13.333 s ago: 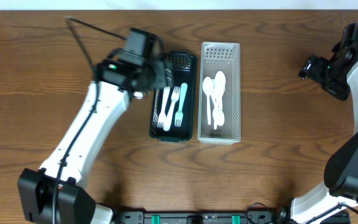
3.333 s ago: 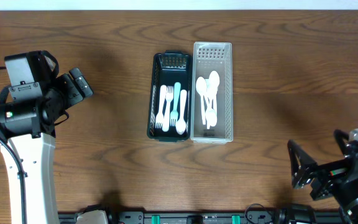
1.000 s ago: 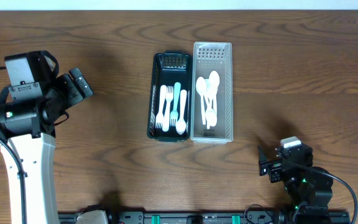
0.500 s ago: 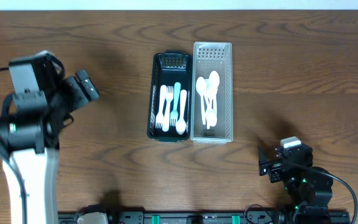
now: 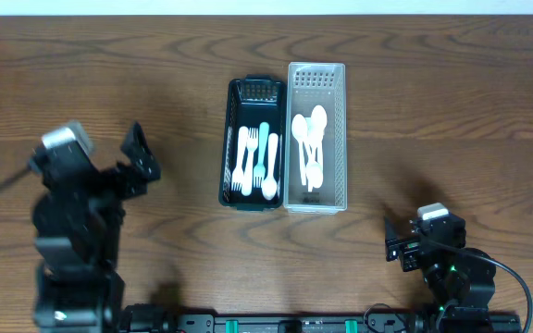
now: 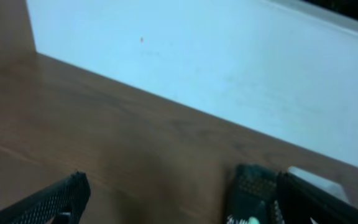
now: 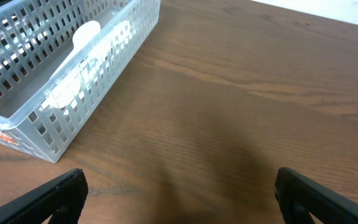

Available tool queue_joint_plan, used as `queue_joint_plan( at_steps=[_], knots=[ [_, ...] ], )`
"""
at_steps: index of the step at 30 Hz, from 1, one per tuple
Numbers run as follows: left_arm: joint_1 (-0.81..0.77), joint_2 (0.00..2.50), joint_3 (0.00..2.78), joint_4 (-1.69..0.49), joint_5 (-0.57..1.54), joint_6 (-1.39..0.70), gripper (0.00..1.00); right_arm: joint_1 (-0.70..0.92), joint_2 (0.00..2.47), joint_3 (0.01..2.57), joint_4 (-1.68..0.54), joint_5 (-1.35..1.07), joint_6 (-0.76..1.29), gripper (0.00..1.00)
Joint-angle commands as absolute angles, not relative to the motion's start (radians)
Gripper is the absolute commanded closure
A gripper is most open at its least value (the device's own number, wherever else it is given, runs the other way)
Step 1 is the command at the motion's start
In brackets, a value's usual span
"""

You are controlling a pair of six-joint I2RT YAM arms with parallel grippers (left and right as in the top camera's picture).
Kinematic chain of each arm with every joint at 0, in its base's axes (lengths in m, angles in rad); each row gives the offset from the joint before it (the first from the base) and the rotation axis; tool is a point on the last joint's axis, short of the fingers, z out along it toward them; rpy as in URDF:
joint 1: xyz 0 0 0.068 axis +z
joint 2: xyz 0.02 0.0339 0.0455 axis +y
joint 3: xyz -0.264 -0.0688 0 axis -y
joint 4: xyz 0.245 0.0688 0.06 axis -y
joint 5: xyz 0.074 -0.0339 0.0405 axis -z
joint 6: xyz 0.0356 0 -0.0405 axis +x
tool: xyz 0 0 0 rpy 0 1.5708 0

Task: Pack container

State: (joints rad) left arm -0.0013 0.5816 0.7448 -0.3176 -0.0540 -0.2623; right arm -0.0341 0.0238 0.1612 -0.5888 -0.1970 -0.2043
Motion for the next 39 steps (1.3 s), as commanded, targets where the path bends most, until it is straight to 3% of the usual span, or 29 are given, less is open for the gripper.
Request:
queue_joint_plan(
  at_steps=[1,13,39],
  knots=[
    [0.004,0.451,0.584,-0.259,-0.099,-0.260,0.02,-0.025,0.015,0.154,-0.588,-0.191,-0.218,0.01],
    [0.005,0.110,0.225,-0.188,-0.099,-0.264,0.02,-0.025,0.015,0.154,-0.588,-0.191,-0.218,0.01],
    [0.005,0.008,0.054,-0.155,-0.098,-0.264,0.02,-0.025,0.015,0.154,-0.588,-0.191,-0.218,0.01]
  ],
)
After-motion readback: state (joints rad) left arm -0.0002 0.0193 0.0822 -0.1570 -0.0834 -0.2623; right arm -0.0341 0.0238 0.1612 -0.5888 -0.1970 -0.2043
